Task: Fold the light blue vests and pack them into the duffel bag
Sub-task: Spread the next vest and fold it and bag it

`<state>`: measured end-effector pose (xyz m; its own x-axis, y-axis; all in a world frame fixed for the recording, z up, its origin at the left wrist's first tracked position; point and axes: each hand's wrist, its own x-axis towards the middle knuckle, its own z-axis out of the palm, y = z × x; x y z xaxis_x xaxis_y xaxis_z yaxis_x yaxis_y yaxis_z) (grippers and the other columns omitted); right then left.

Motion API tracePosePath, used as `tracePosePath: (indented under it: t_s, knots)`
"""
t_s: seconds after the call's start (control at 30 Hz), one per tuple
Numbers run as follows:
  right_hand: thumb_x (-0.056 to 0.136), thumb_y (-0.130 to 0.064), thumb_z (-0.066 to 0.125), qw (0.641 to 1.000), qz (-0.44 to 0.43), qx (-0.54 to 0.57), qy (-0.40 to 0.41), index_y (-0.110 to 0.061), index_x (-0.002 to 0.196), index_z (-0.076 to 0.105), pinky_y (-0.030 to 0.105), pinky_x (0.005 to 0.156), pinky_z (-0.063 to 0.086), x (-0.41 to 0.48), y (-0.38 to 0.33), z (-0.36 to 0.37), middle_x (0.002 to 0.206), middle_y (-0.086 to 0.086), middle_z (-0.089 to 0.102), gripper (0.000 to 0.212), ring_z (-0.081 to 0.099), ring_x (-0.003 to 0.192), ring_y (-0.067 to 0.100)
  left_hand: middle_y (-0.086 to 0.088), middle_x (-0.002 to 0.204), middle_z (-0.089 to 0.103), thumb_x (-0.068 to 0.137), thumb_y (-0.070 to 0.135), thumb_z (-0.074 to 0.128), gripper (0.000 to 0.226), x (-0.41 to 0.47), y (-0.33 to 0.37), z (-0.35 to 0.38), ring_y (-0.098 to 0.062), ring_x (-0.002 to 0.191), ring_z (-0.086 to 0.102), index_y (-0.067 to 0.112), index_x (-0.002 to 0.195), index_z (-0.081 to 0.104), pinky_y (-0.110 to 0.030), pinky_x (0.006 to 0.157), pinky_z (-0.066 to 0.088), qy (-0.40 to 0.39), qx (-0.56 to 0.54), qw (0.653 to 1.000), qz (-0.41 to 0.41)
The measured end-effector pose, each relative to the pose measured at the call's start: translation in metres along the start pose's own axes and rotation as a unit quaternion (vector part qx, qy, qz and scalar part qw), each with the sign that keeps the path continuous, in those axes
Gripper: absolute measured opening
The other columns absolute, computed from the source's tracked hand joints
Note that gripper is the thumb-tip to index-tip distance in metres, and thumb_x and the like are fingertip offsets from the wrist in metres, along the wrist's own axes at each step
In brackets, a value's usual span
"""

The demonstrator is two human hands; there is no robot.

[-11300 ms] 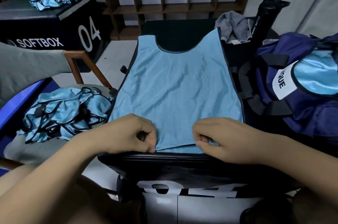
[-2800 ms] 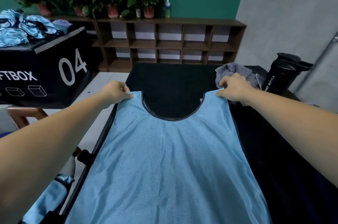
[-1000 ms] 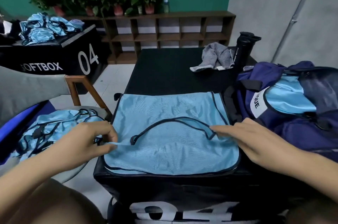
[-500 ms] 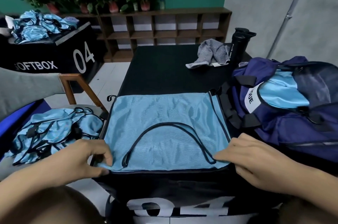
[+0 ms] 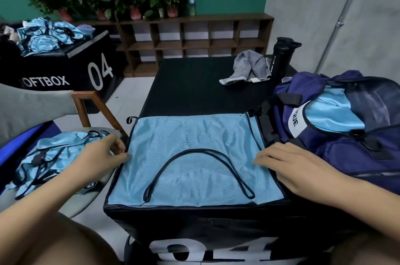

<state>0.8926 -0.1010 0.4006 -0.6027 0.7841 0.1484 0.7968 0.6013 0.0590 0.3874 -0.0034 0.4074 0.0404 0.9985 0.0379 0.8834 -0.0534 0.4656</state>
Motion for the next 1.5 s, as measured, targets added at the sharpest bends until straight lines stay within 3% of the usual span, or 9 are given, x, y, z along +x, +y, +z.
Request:
tracePosePath:
  t_s: [0.13, 0.37, 0.5, 0.67, 0.8, 1.17, 1.37, 1.5]
  knots:
    - [0.079, -0.006, 0.071, 0.999, -0.002, -0.035, -0.016, -0.031, 0.143, 0.058, 0.033, 0.096, 0.049, 0.001, 0.013, 0.008, 0.143, -0.012, 0.054, 0.070, 0.053, 0.126, 0.016, 0.002, 0.085, 0.072, 0.086, 0.041, 0.085, 0.027, 0.013, -0.002, 0.013, -0.017, 0.078, 0.066, 0.024, 0.092, 0.064, -0.034, 0.067, 0.048, -0.026, 0.020, 0.999, -0.035]
    - [0.087, -0.017, 0.075, 0.998, -0.047, -0.046, 0.009, -0.031, 0.118, 0.070, 0.037, 0.101, 0.045, 0.009, 0.014, 0.011, 0.123, -0.016, 0.064, 0.034, 0.057, 0.123, 0.019, 0.001, 0.082, 0.073, 0.081, 0.028, 0.085, 0.022, 0.033, -0.003, 0.018, -0.017, 0.078, 0.067, 0.025, 0.090, 0.066, -0.038, 0.071, 0.055, -0.022, 0.035, 0.997, -0.067]
    - [0.090, -0.017, 0.074, 0.996, -0.065, -0.059, 0.025, -0.031, 0.111, 0.070, 0.038, 0.106, 0.040, 0.014, 0.012, 0.016, 0.114, -0.017, 0.064, 0.025, 0.058, 0.123, 0.020, 0.006, 0.081, 0.073, 0.079, 0.022, 0.084, 0.015, 0.047, 0.003, 0.019, -0.014, 0.078, 0.067, 0.025, 0.085, 0.070, -0.036, 0.069, 0.056, -0.009, 0.030, 0.999, -0.044]
    - [0.093, -0.018, 0.069, 0.994, -0.082, -0.059, 0.033, -0.028, 0.110, 0.069, 0.039, 0.100, 0.043, 0.021, 0.007, 0.021, 0.108, -0.013, 0.063, 0.019, 0.059, 0.111, 0.022, 0.001, 0.083, 0.074, 0.079, 0.022, 0.084, 0.019, 0.082, 0.014, 0.021, -0.018, 0.077, 0.068, 0.023, 0.088, 0.067, -0.038, 0.069, 0.058, 0.004, 0.037, 0.999, -0.026]
    - [0.097, -0.015, 0.062, 0.993, -0.093, -0.047, 0.063, -0.023, 0.110, 0.070, 0.039, 0.094, 0.046, 0.031, -0.002, 0.029, 0.103, -0.007, 0.062, 0.018, 0.059, 0.100, 0.024, -0.003, 0.079, 0.073, 0.080, 0.020, 0.084, 0.021, 0.119, 0.021, 0.029, -0.019, 0.069, 0.067, 0.020, 0.091, 0.066, -0.030, 0.055, 0.045, 0.012, 0.032, 0.999, -0.015]
    - [0.108, -0.018, 0.051, 0.989, -0.112, 0.023, 0.094, -0.020, 0.107, 0.069, 0.035, 0.077, 0.043, 0.080, -0.041, 0.038, 0.092, -0.002, 0.054, 0.018, 0.051, 0.081, 0.021, -0.006, 0.090, 0.068, 0.086, 0.016, 0.080, 0.019, 0.219, 0.055, 0.055, -0.025, 0.081, 0.063, 0.017, 0.095, 0.063, -0.040, 0.070, 0.054, 0.017, 0.046, 0.999, 0.013]
    - [0.101, -0.016, 0.058, 0.992, -0.096, 0.074, 0.042, -0.021, 0.109, 0.066, 0.035, 0.079, 0.044, 0.095, -0.064, 0.040, 0.096, -0.002, 0.054, 0.011, 0.048, 0.085, 0.019, -0.005, 0.089, 0.069, 0.084, 0.014, 0.079, 0.018, 0.263, 0.083, 0.077, -0.025, 0.083, 0.062, 0.015, 0.094, 0.064, -0.037, 0.069, 0.051, 0.027, 0.044, 0.998, 0.045]
    - [0.111, -0.040, 0.045, 0.982, -0.108, 0.144, -0.051, -0.028, 0.135, 0.056, 0.030, 0.096, 0.042, 0.092, -0.059, 0.017, 0.117, -0.008, 0.053, 0.029, 0.048, 0.105, 0.014, 0.000, 0.090, 0.068, 0.084, 0.020, 0.079, 0.021, 0.283, 0.107, 0.090, -0.026, 0.088, 0.063, 0.027, 0.090, 0.060, -0.045, 0.081, 0.059, 0.016, 0.062, 0.996, 0.066]
